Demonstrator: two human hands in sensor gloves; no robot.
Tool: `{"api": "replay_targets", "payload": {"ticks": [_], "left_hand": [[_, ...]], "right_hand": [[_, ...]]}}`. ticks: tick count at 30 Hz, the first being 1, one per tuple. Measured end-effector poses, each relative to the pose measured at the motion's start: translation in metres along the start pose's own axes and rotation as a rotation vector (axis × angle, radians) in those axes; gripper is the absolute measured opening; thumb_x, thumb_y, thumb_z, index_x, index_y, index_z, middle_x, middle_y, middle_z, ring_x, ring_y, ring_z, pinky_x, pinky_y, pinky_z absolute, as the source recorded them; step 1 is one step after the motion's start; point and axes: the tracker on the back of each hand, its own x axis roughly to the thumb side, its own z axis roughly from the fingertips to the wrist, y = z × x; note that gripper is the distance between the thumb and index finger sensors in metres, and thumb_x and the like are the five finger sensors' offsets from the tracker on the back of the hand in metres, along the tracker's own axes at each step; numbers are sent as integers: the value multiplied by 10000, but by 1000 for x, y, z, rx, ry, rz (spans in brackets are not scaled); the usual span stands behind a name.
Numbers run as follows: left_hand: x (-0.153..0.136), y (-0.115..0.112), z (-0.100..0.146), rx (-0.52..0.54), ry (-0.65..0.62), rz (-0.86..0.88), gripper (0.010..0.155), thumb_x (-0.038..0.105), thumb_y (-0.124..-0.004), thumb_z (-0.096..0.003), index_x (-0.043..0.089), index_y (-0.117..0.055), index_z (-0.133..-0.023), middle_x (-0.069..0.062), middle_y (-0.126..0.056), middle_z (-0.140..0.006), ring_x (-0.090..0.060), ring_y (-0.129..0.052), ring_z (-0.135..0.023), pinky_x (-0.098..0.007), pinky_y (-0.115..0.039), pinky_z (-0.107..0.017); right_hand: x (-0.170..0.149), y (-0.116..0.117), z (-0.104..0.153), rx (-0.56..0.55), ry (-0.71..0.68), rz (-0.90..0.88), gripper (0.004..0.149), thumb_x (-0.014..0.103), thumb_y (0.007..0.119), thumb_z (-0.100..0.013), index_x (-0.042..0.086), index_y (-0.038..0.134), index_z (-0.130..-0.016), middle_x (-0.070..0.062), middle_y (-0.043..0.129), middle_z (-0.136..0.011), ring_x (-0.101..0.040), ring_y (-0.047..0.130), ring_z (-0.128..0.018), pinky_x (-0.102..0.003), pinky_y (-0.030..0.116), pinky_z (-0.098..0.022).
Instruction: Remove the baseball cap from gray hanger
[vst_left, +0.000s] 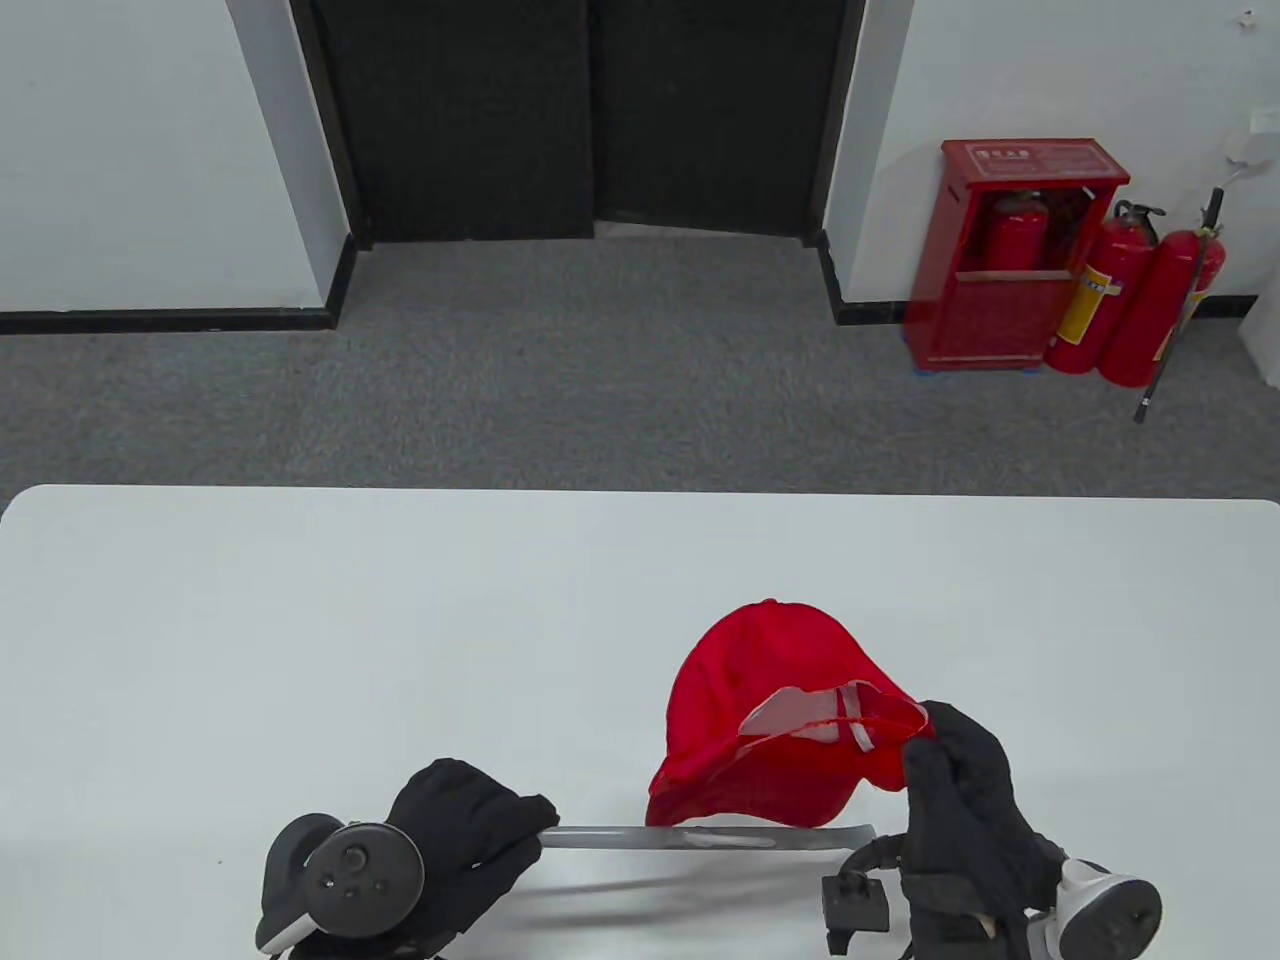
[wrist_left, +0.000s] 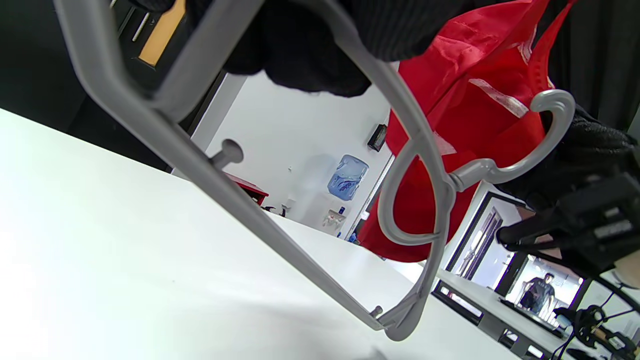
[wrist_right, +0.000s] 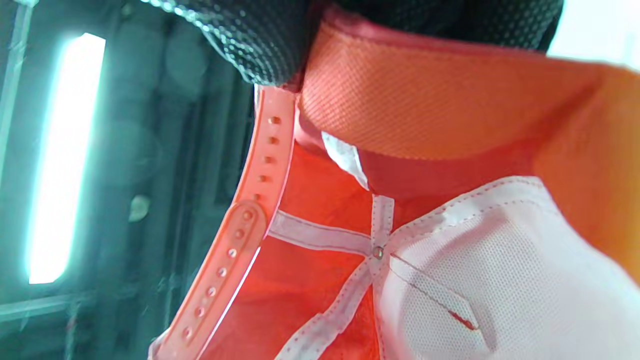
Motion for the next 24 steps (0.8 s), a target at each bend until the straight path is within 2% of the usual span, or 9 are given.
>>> {"api": "replay_targets", "payload": {"ticks": [9,15,19,24], "left_hand": [[2,0,0,-22,-25,30,420,411,-798,-566,283,-873,-959,-87,-976,-781,-334,-884,-790,-709,-499,-768],[-4,10,3,20,-15,90,420,410,-795,-567,281,-871,-959,-85,-976,-781,-334,-886,-788,-710,-505,-766],[-17,21,7,72,27,98,423,412,-789,-567,278,-870,-960,-84,-979,-780,-335,-889,-785,-711,-511,-759],[-36,32,11,112,94,131,423,411,-785,-571,276,-867,-963,-85,-976,-784,-337,-887,-787,-713,-509,-759]], "right_hand": [[-25,-19,-4,-124,198,77,361,302,782,-539,157,823,-867,-176,950,-691,-280,968,-513,-581,812,-479],[-47,-35,-6,-205,329,33,363,301,774,-540,159,812,-872,-173,943,-705,-280,964,-527,-583,807,-487],[-59,-55,-10,-289,372,-8,363,300,764,-543,174,795,-882,-168,920,-745,-294,946,-576,-593,776,-527],[-68,-90,-14,-438,348,-45,361,302,748,-552,209,763,-900,-152,872,-824,-309,903,-672,-616,716,-594]]}}
